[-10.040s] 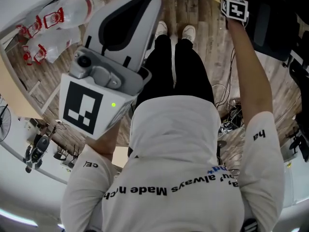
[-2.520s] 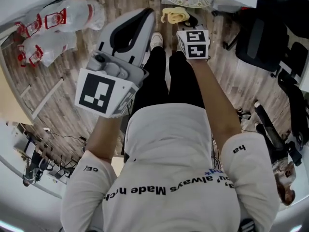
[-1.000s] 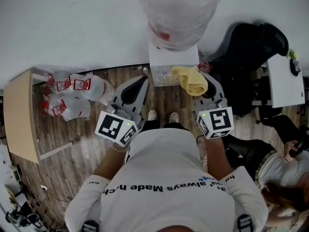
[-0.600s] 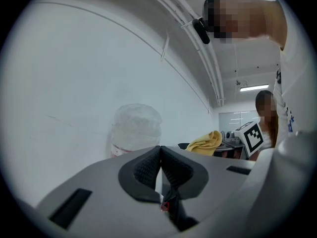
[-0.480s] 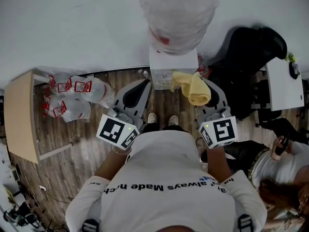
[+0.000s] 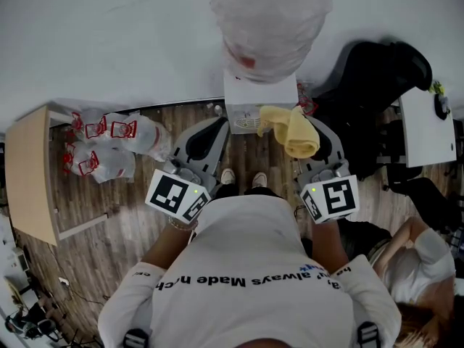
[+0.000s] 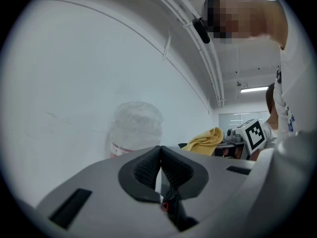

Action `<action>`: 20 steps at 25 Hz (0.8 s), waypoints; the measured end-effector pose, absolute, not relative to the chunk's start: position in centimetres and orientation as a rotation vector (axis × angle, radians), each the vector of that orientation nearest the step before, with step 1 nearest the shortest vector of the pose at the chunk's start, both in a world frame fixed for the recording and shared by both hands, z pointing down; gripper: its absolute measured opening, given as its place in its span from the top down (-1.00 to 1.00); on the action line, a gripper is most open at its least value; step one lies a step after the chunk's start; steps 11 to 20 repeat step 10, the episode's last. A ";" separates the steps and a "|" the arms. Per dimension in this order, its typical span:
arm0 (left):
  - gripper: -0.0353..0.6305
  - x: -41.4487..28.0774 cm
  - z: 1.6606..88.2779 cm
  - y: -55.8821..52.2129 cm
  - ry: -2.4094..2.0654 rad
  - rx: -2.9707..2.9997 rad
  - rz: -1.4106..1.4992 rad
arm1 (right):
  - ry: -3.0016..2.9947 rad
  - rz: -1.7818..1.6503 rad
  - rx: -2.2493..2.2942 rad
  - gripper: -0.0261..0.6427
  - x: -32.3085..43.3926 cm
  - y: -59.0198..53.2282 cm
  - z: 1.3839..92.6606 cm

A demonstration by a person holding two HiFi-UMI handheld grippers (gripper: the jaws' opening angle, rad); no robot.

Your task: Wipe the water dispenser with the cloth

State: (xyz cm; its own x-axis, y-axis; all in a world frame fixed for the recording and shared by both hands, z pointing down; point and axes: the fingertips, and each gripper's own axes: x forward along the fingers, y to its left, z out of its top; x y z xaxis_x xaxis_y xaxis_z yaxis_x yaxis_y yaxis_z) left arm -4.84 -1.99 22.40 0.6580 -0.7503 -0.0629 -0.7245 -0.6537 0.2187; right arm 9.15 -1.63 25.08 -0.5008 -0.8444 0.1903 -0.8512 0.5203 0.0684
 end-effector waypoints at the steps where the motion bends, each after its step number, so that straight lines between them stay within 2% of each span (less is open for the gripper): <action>1: 0.84 -4.8 22.4 -2.1 -1.210 2.700 -0.219 | -2.560 0.050 1.448 0.73 9.2 -1.7 25.1; 20: 0.84 -4.3 22.4 -2.8 -1.200 2.703 -0.212 | -2.565 0.046 1.449 0.73 9.5 -2.3 24.7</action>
